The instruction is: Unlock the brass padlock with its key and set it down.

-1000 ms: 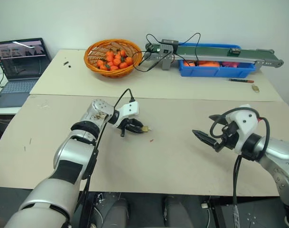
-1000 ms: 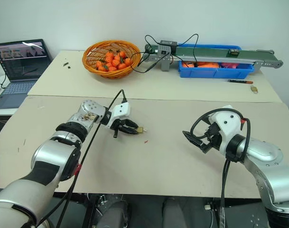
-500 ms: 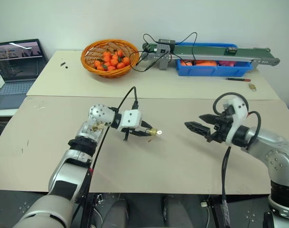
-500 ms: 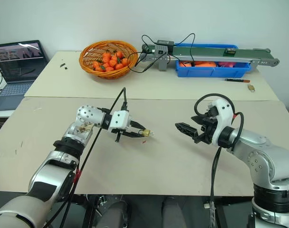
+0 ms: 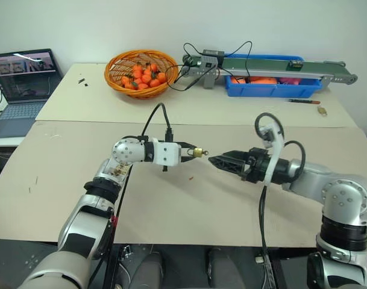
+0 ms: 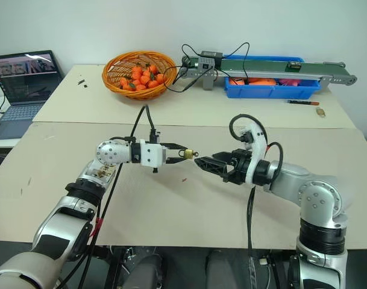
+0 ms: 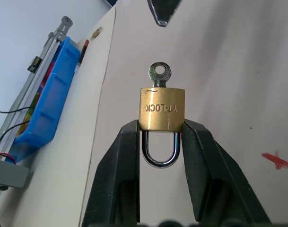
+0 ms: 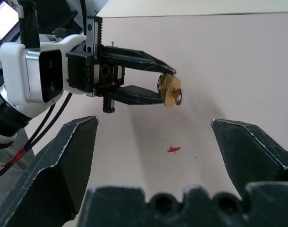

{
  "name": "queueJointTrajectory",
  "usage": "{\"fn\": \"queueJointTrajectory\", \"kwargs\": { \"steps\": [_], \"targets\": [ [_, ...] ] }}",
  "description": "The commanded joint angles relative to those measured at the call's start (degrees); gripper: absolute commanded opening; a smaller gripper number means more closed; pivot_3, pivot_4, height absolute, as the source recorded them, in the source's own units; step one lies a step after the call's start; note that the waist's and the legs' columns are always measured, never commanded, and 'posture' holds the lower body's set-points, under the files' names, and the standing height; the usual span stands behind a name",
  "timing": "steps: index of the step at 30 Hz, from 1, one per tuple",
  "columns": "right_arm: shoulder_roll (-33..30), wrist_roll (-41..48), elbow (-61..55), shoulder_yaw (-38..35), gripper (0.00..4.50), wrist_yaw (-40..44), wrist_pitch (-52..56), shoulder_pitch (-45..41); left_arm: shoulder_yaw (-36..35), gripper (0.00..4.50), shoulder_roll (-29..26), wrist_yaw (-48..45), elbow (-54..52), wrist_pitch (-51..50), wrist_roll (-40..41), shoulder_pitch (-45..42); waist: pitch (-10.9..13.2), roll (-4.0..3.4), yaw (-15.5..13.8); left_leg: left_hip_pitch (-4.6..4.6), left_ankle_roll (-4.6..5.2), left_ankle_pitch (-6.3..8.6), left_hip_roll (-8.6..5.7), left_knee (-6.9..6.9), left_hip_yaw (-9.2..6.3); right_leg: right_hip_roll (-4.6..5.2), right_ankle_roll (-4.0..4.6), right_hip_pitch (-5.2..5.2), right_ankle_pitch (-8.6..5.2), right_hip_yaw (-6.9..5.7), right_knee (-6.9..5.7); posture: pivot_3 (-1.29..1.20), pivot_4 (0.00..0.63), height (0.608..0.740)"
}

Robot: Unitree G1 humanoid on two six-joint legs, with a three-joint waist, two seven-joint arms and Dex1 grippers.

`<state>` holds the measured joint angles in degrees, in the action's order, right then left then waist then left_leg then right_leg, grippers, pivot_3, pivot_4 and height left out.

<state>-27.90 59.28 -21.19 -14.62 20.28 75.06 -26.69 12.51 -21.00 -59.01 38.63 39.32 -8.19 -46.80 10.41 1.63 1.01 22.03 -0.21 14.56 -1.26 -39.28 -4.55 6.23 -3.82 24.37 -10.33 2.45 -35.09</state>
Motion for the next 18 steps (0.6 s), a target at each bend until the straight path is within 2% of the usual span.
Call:
{"fn": "queueJointTrajectory", "kwargs": {
  "steps": [1,3,8,9,18],
  "targets": [
    [0.19,0.77,0.33,-0.53,3.97,-0.48,-1.24,-2.09,0.4,0.84,0.37,1.53,-2.97,1.18,1.7,-0.18,0.0,0.0,0.01,0.0,0.0,0.0,0.0,0.0,0.0,0.0,0.0,0.0,0.0,0.0,0.0,0.0,0.15,0.717],
    [0.25,0.41,0.91,-0.26,3.54,-0.6,-1.68,-2.49,0.59,0.84,0.68,1.21,-4.34,0.28,2.69,0.11,0.0,0.0,-0.03,0.01,0.0,0.0,0.0,0.0,0.0,0.0,0.0,0.01,0.0,0.0,0.0,0.0,0.15,0.717],
    [0.48,-0.55,2.18,-0.14,1.75,-0.98,-2.96,-3.27,1.18,0.84,1.06,0.75,-8.09,-1.86,4.39,0.9,0.0,0.0,0.01,0.02,0.0,0.0,0.0,0.0,0.0,0.0,0.0,0.0,0.0,0.0,0.01,0.0,0.15,0.717],
    [0.3,-0.88,2.34,0.02,1.59,-0.92,-3.33,-3.35,1.28,0.84,1.07,0.73,-8.5,-2.03,4.65,0.97,0.0,0.0,0.02,0.01,0.0,0.0,0.0,0.0,0.0,0.0,0.0,0.01,0.0,0.0,0.01,0.0,0.15,0.717],
    [0.15,-1.78,3.63,-0.12,1.59,-0.66,-4.43,-4.27,2.14,0.84,0.89,1.17,-9.8,-2.06,4.99,1.23,0.0,0.0,0.03,0.02,0.0,0.0,0.0,0.0,0.0,0.0,0.0,0.01,0.0,0.0,0.02,0.0,0.15,0.717]
  ]
}}
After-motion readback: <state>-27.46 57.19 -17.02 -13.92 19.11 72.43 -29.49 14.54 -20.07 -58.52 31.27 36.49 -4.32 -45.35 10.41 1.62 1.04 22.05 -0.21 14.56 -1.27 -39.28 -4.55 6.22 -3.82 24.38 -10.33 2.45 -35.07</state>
